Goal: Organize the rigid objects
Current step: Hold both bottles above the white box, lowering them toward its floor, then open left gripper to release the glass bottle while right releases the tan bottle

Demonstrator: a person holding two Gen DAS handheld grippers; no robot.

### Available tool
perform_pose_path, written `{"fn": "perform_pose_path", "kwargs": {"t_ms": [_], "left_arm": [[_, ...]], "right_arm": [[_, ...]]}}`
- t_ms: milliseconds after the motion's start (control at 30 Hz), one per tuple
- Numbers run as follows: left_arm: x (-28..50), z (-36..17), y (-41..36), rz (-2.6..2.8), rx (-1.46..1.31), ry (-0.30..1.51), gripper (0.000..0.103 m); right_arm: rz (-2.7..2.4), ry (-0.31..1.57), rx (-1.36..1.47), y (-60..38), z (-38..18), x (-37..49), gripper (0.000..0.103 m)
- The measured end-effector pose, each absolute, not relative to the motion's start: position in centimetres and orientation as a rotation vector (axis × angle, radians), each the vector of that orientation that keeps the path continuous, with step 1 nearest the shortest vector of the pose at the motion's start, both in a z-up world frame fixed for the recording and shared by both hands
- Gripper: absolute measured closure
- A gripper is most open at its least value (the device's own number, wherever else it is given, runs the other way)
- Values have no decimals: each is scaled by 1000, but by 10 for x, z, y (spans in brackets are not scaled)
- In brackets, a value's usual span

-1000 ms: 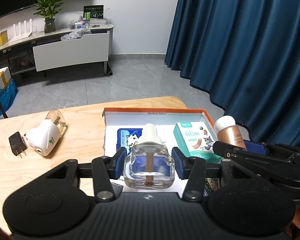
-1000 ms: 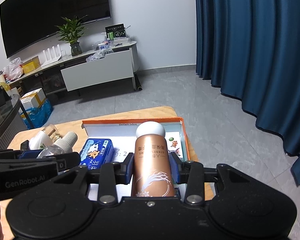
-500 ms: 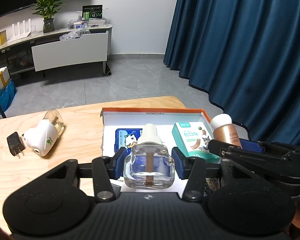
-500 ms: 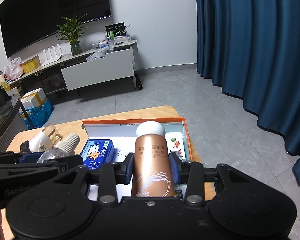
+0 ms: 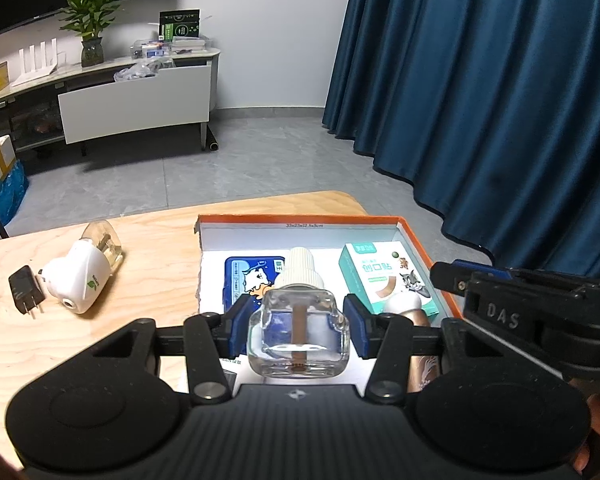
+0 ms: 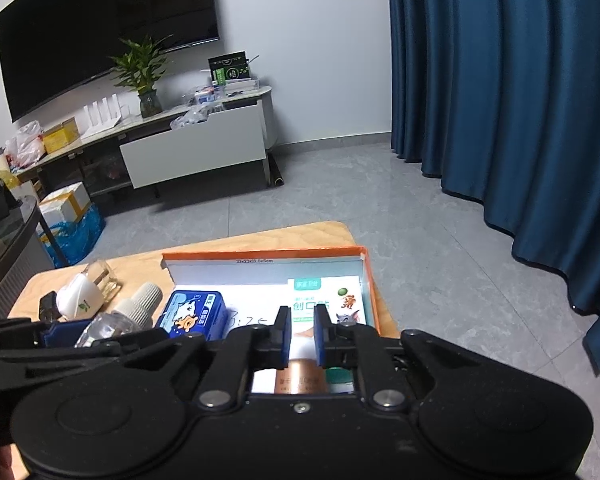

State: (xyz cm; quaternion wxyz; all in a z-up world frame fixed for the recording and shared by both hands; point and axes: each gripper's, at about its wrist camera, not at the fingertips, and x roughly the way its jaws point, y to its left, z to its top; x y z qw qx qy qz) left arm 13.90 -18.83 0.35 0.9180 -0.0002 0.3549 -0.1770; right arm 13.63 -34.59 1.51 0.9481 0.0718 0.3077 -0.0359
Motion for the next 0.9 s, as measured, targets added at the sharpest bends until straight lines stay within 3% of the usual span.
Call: {"fn": "perform_pose_path", "kwargs": {"t_ms": [100,267,400,433,500,900], "left_arm": [[140,1,-189,-366,-3,738,53],[143,-1,-194,-385,-2,748,53],[142,-3,-202,-436,4,768,53],[142,-4,-202,-443,6,768,53],[139,-3,-204,-441,18,756,49],[135,5,-185,-393,12,739,45]], "right_arm": [[-80,619,150,-351,17,133,90],[-86,604,156,-352,20,126,76],[-97,591,143,-352,25,121,47],[-102,589,139,-352,26,121,34],[-115,576,131,-351,28,118,26],[-98,563,122,-334,39,114,23]]}}
